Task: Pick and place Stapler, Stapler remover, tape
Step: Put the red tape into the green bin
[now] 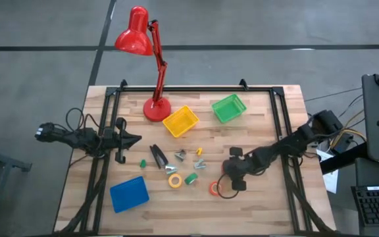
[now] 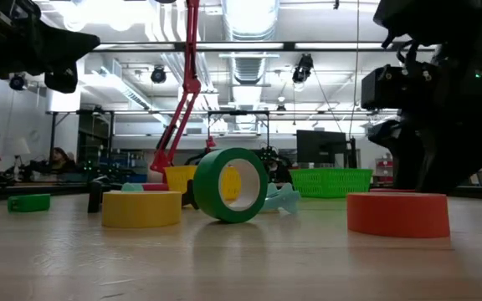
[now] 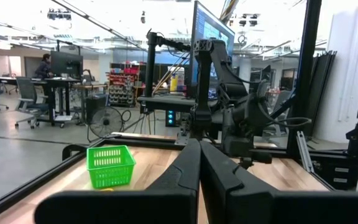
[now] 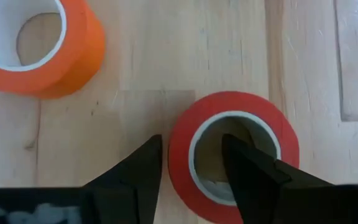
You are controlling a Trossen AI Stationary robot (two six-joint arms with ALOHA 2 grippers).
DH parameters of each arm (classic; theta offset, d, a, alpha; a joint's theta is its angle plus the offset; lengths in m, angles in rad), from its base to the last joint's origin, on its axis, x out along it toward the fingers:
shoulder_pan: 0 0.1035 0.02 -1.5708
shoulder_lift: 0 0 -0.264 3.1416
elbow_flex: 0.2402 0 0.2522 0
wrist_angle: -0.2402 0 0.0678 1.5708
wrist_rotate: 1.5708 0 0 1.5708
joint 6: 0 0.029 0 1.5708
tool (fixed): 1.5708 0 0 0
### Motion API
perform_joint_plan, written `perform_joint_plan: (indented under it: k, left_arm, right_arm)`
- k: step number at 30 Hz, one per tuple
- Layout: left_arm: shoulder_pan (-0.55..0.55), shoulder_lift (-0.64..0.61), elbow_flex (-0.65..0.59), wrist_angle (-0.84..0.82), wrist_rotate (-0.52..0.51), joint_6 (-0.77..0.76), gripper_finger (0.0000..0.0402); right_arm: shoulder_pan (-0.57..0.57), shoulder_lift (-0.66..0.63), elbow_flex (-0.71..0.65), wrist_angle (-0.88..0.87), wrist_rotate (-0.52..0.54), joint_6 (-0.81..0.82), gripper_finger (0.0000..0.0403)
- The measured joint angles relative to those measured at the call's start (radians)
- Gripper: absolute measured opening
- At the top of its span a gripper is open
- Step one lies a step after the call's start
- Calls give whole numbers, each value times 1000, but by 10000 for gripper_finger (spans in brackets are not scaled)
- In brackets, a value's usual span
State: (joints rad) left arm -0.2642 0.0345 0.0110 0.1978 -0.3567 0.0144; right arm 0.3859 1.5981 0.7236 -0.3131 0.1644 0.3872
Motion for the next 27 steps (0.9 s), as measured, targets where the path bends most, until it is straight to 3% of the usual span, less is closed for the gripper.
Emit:
perform_joint_plan:
  k: [6,16,27]
  left_arm:
    - [0,0,0,-8,0,0,7]
    - [0,0,0,-15,0,0,7]
    - [0,1,0,-15,0,0,7]
  right_arm:
    - [0,48,21,-1,-1,-15,127]
    - [-30,-43,19,2,26,-77,48]
    - [-93,-114,13,-7,50,-127,52]
